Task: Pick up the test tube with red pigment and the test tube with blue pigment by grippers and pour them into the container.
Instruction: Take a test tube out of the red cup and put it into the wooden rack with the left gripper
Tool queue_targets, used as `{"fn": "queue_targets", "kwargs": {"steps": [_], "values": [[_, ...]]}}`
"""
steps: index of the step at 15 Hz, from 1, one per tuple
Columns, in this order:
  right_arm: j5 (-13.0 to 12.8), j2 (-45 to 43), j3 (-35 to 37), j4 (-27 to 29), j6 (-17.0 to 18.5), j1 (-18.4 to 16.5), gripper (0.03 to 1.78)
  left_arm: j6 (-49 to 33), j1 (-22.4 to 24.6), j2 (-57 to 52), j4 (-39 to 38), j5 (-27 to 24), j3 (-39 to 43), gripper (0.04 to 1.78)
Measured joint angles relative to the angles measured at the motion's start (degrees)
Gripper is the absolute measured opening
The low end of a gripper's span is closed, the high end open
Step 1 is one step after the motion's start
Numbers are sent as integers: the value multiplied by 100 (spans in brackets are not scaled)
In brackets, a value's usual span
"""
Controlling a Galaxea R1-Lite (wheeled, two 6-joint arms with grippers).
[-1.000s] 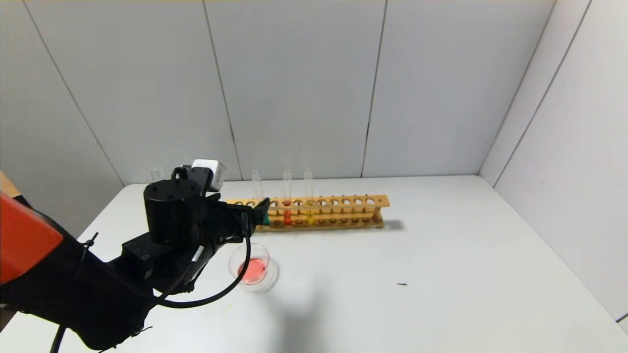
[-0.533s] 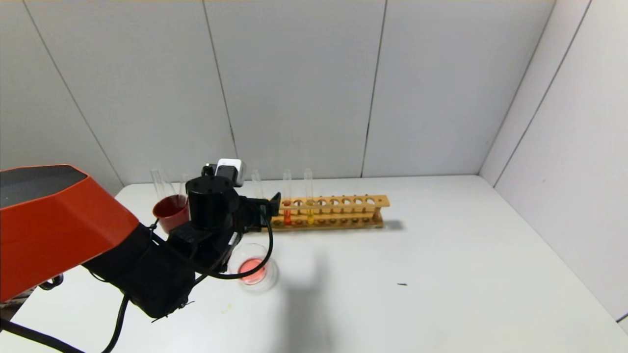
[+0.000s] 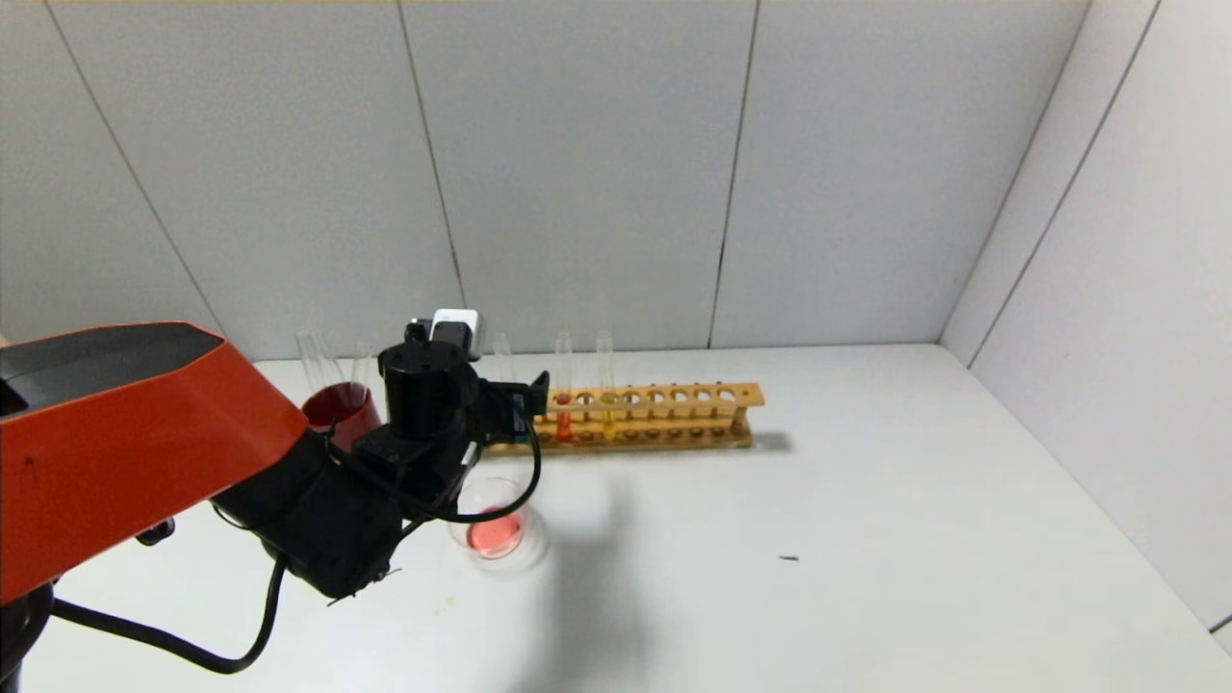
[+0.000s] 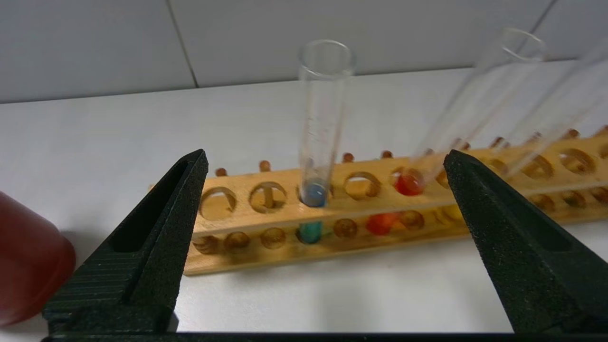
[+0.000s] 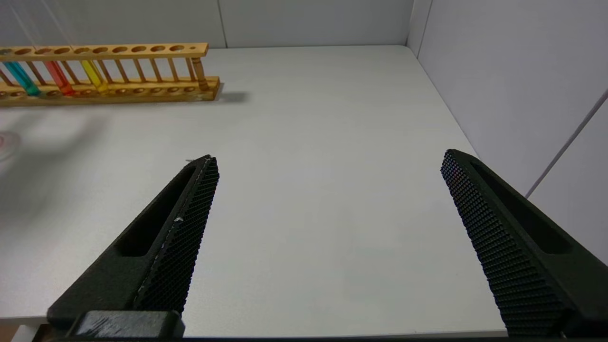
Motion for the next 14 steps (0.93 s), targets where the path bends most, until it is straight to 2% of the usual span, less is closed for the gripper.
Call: {"fn": "queue_targets", "kwargs": {"steps": [5, 14], "values": [[-2, 0, 0, 0, -2, 0, 171, 11, 140, 127, 38, -30, -312, 175], [0, 0, 0, 0, -2, 0, 171, 4, 107, 336, 7, -16, -444, 175]]}}
